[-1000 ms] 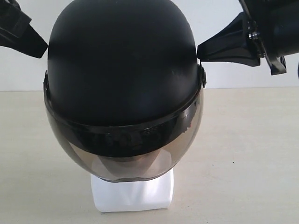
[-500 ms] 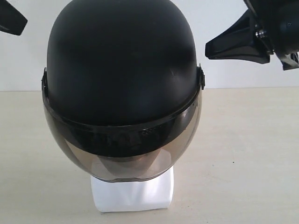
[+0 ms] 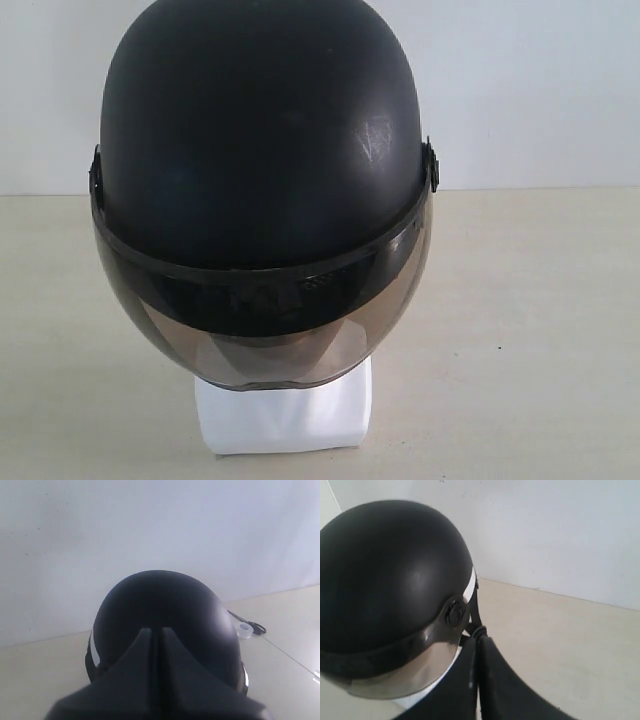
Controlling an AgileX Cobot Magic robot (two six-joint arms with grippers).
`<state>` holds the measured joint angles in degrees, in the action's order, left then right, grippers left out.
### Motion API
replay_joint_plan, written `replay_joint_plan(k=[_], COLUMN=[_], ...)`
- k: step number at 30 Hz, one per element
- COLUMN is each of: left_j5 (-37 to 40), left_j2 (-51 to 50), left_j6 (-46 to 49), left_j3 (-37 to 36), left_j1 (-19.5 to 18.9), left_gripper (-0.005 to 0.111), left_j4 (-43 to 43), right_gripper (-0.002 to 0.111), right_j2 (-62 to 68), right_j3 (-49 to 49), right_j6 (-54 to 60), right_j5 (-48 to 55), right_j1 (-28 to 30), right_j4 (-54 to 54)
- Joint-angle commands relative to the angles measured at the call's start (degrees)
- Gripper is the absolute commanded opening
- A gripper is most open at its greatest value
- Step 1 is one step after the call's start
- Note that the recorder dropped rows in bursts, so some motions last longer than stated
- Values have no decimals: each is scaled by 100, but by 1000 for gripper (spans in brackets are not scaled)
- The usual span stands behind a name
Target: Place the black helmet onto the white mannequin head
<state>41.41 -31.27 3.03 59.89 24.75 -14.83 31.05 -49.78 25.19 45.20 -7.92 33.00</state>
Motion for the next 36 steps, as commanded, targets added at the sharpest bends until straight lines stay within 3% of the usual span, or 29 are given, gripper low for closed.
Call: replay_joint_plan(k=[1,10,19,30,33,36], left_j5=[-222,559,1301,1462,1793,1459], left_j2=[771,1891,2092,2092,2092,2158], left_j6=[-303,-344,-344,-303,-133,-612], left_j3=[-724,-1069,-1069,-1043,-379,211], left_j1=[45,45,45,45,45,45], left_gripper=[4,4,4,4,4,4], left_j4=[-78,-78,-122,-394,734,2326], right_gripper=[0,0,0,0,0,0], right_j2=[-763,-1529,-1582,-1582,-1582,-1582], right_j3=[421,515,515,515,515,515], right_j6=[-15,-391,-391,-391,-391,-391], right_j5=[561,2411,2429,2429,2429,2429], right_j1=[-6,-6,-6,-6,-6,-6], right_j4=[-39,21,105,105,105,105])
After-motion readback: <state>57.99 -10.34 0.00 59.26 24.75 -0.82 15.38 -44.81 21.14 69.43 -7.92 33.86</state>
